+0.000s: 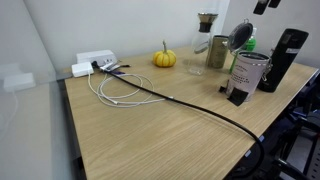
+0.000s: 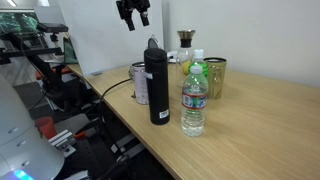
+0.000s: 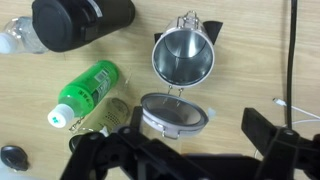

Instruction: Remove the silver lid on top of the round bottle and put it on the table

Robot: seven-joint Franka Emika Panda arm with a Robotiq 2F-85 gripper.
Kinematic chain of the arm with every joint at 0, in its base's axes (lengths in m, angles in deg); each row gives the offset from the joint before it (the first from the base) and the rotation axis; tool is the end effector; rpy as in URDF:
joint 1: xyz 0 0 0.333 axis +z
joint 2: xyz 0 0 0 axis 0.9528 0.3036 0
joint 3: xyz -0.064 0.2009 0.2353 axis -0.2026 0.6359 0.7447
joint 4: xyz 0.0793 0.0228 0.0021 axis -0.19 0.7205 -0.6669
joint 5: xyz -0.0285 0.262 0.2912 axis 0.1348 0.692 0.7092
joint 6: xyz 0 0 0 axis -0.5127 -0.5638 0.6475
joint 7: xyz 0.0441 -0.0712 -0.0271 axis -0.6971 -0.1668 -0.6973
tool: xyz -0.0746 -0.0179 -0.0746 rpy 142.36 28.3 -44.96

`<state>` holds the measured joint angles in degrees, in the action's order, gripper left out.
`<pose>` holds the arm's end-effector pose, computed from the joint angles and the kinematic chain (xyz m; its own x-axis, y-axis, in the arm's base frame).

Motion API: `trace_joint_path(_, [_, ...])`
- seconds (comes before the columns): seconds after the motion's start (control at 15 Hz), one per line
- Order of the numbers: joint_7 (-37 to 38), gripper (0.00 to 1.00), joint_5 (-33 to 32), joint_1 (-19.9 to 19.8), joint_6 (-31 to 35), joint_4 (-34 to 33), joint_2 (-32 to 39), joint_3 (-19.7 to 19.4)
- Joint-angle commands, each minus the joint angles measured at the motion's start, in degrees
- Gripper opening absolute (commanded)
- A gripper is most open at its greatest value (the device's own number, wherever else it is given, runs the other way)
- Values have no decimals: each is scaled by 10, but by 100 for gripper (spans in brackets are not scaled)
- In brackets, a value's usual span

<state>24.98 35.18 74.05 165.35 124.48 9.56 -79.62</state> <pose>0.3857 0.0644 0.4820 0.9855 0.0669 0.1559 0.0405 -0.9852 0.1666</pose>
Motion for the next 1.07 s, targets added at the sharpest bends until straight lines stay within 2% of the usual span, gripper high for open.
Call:
trace_joint_path(0.0, [2,100,-1,2,1,-9,8,-5])
trace_joint_path(0.87, [6,100,-1,1,5,-18,26,-7])
trace_joint_path(1.0, [38,100,15,3,-15,-55,45,4])
